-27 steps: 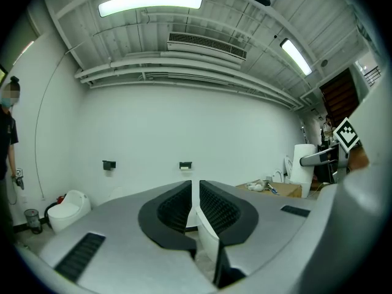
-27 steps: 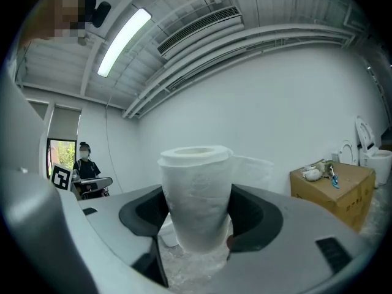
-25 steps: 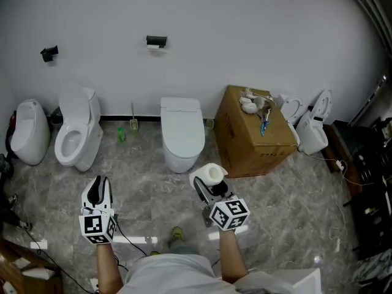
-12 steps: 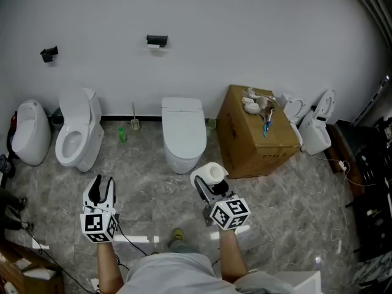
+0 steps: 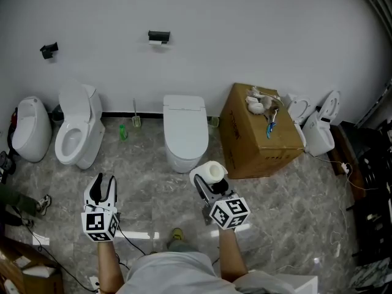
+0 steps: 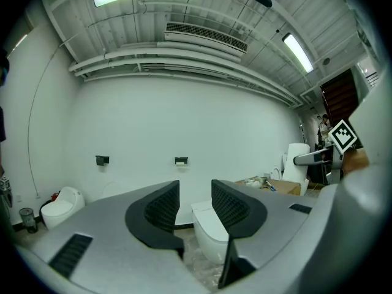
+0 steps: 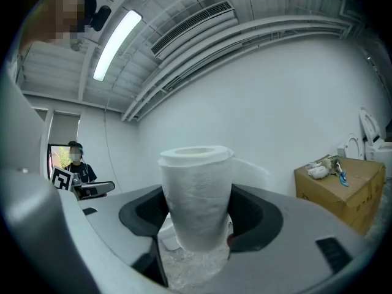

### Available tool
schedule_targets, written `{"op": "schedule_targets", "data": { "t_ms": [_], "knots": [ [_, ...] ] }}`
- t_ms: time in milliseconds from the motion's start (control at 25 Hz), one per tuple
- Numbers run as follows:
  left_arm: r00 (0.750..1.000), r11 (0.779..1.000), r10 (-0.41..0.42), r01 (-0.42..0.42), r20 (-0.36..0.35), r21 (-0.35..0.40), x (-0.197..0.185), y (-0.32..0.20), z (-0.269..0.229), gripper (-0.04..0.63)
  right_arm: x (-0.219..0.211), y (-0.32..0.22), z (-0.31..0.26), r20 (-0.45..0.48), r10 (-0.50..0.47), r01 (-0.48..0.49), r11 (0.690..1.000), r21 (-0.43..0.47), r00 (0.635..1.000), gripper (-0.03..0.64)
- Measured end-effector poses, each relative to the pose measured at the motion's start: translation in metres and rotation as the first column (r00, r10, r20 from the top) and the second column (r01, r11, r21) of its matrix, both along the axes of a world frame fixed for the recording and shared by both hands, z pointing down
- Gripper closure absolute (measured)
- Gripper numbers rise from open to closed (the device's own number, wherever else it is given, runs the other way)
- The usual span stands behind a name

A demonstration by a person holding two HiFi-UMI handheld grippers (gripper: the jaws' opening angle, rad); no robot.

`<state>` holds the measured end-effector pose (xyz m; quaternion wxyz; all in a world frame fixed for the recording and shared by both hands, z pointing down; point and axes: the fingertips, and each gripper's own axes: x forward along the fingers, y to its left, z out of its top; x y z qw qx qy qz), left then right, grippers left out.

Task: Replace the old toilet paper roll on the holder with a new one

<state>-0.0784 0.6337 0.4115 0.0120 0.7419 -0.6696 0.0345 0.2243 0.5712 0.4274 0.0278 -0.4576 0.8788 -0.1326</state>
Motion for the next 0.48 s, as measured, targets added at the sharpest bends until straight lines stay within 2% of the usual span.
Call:
{"op": "schedule_targets", "data": {
  "t_ms": [480],
  "knots": [
    [1.0, 1.0, -0.014, 0.014, 0.021, -0.015, 0.02, -0.06, 0.0, 0.434, 0.014, -0.067, 0.007, 0.026, -0.017, 0.017, 1.0, -0.02, 1.0, 0.321]
  ]
}}
